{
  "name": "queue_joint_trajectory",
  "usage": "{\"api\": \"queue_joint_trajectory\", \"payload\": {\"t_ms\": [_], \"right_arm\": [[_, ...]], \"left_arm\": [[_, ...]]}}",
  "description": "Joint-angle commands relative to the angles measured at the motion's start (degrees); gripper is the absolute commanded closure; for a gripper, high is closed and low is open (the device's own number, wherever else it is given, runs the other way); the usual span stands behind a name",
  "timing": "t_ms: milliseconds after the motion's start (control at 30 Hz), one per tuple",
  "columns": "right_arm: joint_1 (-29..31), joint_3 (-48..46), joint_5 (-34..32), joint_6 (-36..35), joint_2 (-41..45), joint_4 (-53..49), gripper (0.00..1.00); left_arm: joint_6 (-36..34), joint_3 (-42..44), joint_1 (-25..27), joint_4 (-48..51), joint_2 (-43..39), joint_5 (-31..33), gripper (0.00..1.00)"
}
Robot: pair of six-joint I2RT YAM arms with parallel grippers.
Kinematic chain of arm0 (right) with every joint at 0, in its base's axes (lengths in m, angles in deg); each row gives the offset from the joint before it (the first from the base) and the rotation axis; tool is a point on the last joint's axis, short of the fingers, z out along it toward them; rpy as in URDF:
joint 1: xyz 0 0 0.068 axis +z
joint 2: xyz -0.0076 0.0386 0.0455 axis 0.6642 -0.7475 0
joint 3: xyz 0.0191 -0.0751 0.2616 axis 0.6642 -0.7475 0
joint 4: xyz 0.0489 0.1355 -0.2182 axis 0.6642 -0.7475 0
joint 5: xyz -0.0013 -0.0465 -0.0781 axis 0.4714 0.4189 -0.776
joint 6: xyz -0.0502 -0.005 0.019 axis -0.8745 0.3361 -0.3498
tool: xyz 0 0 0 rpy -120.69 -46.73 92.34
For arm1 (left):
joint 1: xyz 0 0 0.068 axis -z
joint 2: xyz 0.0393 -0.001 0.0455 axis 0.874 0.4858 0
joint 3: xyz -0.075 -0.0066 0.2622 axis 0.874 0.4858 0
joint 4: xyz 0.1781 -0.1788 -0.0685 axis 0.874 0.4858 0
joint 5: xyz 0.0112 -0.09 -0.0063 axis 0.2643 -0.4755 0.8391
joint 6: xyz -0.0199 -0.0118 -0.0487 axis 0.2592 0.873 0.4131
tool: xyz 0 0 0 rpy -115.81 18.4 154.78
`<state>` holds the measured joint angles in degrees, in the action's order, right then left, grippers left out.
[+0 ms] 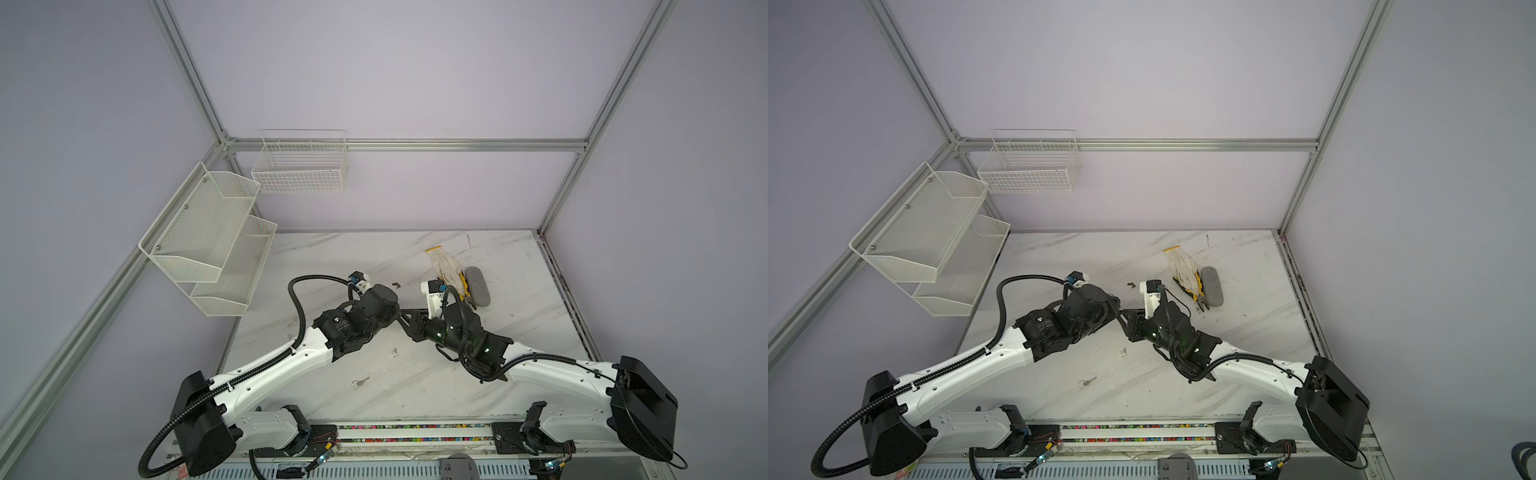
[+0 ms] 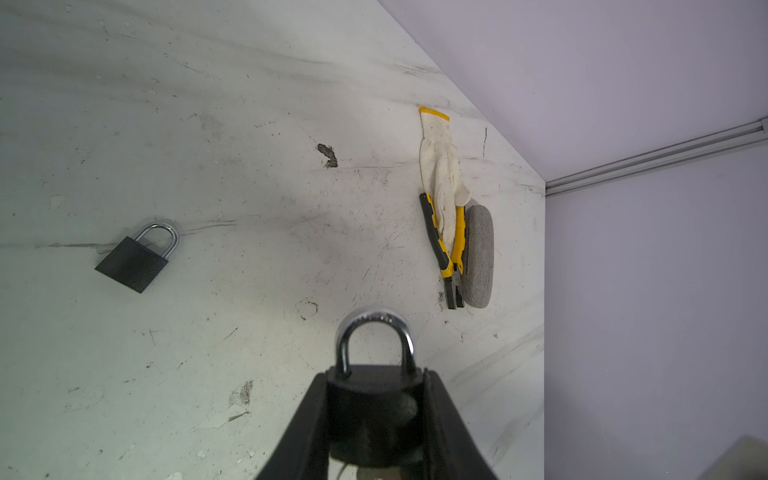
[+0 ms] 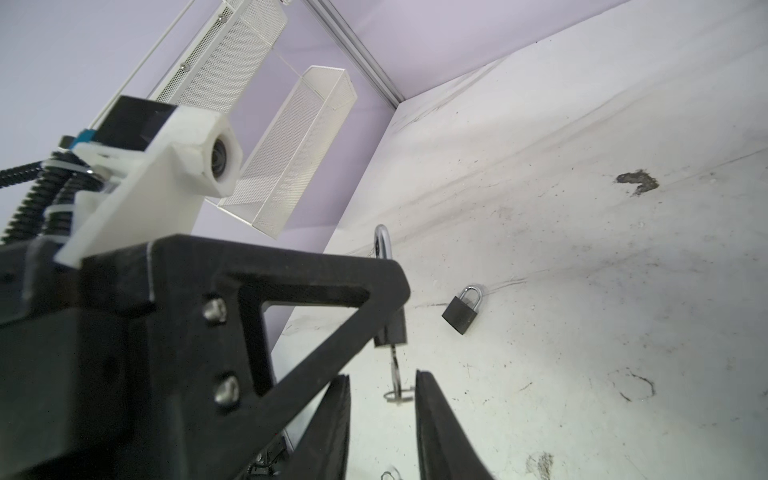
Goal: Unlock with the key
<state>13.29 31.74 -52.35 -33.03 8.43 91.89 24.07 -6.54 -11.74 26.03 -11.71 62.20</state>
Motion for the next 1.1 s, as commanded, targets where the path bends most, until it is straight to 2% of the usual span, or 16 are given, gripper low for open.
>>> {"api": "queue_joint_trajectory", "payload": {"t_ms": [0, 267, 700, 900, 967, 1067], "right_arm": [[-0.24, -0.97, 1.93, 3.59, 0.49, 1.95, 0.70], [-0.72, -0.44, 1.99, 5.59, -2.48, 2.19, 0.78], [-1.09, 0.35, -0.35, 2.65, -2.27, 2.10, 0.90], [-1.27, 1.25, -1.27, 1.40, -2.47, 1.94, 0.95], [-1.34, 1.55, -2.20, 0.62, -2.51, 2.03, 1.00], [-1.41, 2.74, -2.77, -0.88, -2.48, 2.12, 1.00]], "left_arm": [[0.52, -0.57, -0.12, -1.00, -0.85, 2.43, 1.00], [1.13, -0.34, -0.18, -1.72, -0.87, 2.49, 1.00], [0.85, -0.35, -0.32, -2.05, -0.75, 1.31, 1.00], [-0.45, -0.48, -0.33, -2.14, -0.80, -2.92, 1.00], [-1.25, -0.93, -0.19, -2.19, -0.71, -5.24, 1.00], [-2.62, -1.06, 0.27, -2.13, -0.17, -8.34, 1.00]]}}
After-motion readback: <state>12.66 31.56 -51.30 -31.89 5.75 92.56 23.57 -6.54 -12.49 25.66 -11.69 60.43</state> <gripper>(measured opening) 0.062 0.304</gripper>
